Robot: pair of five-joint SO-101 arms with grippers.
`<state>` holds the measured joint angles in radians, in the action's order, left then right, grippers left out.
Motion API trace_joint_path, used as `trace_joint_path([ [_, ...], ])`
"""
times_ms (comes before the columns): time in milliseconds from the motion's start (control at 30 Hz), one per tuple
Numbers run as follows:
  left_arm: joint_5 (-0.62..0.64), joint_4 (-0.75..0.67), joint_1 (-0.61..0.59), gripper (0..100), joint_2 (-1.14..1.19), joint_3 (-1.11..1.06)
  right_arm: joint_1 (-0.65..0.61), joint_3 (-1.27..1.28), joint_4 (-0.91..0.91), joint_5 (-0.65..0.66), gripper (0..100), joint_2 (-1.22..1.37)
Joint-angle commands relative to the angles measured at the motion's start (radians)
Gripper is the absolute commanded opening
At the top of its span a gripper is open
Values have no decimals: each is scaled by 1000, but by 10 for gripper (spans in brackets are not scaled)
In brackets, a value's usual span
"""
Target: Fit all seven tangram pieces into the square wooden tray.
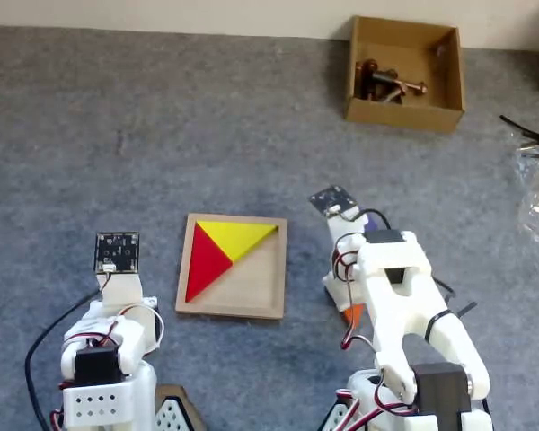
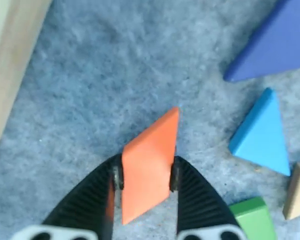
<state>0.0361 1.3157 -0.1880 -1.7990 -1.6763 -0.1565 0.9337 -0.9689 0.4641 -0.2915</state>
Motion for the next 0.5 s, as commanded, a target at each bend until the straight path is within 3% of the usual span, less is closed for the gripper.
trace_joint_path([
  [0,2,8,-8,5,7,-21,-1,-10,-1,-8,11,-51],
  [467,2,8,-8,5,7,-21,-2,-12,-1,-3,11,-51],
])
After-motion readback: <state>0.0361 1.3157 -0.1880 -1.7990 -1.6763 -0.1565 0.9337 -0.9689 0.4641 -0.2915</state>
